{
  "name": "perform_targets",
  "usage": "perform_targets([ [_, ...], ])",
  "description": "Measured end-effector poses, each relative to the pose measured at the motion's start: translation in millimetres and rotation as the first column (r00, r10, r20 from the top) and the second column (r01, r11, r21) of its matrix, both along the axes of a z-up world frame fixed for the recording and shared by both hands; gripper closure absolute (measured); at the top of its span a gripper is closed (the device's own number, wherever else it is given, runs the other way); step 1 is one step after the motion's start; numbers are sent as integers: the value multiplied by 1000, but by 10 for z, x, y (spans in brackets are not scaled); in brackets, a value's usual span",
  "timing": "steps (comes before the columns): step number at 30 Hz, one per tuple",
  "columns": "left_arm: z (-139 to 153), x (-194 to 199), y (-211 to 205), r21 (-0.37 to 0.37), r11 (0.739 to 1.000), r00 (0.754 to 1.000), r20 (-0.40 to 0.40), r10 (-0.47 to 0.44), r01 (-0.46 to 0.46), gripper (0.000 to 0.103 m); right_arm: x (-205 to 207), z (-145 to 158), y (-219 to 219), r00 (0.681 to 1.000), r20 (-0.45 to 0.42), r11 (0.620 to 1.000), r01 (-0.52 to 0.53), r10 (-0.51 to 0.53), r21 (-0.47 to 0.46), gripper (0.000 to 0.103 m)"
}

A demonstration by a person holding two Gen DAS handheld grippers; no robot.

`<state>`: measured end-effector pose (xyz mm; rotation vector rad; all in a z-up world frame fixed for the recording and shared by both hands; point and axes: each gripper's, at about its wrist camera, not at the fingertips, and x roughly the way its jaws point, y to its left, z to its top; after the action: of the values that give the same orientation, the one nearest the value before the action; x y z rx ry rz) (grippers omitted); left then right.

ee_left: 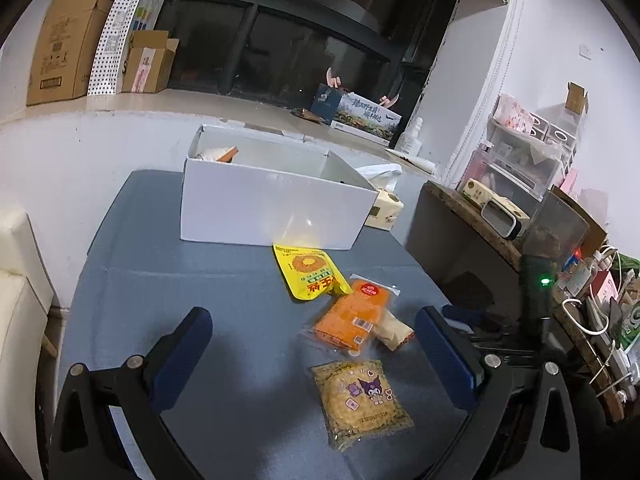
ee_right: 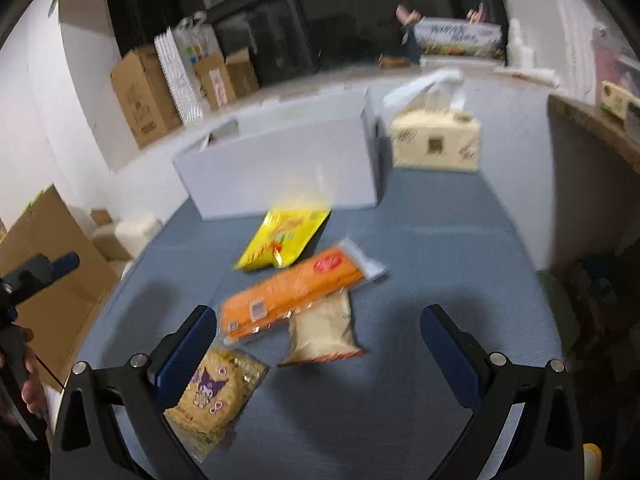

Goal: Organize snacks
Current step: 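Move both grippers back over the remaining snacks on the table, then grasp orange stick pack with right gripper while left grasps yellow sunflower pack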

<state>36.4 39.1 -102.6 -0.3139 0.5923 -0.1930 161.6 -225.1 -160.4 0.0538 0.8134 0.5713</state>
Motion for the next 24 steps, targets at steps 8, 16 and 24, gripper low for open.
perform_targets([
  [8,-83,12,23,-11,1000,1000,-17,-4,3,0,534,-324,-17,984,-178,991,26,-2,133,0],
  [16,-129,15,89,-24,1000,999,-30,16,-17,0,996,-471,203,959,-275,981,-8,63,194,46],
  [24,-175,87,134,-42,999,999,-49,23,-26,0,684,-51,55,988,-138,954,-31,75,297,83],
])
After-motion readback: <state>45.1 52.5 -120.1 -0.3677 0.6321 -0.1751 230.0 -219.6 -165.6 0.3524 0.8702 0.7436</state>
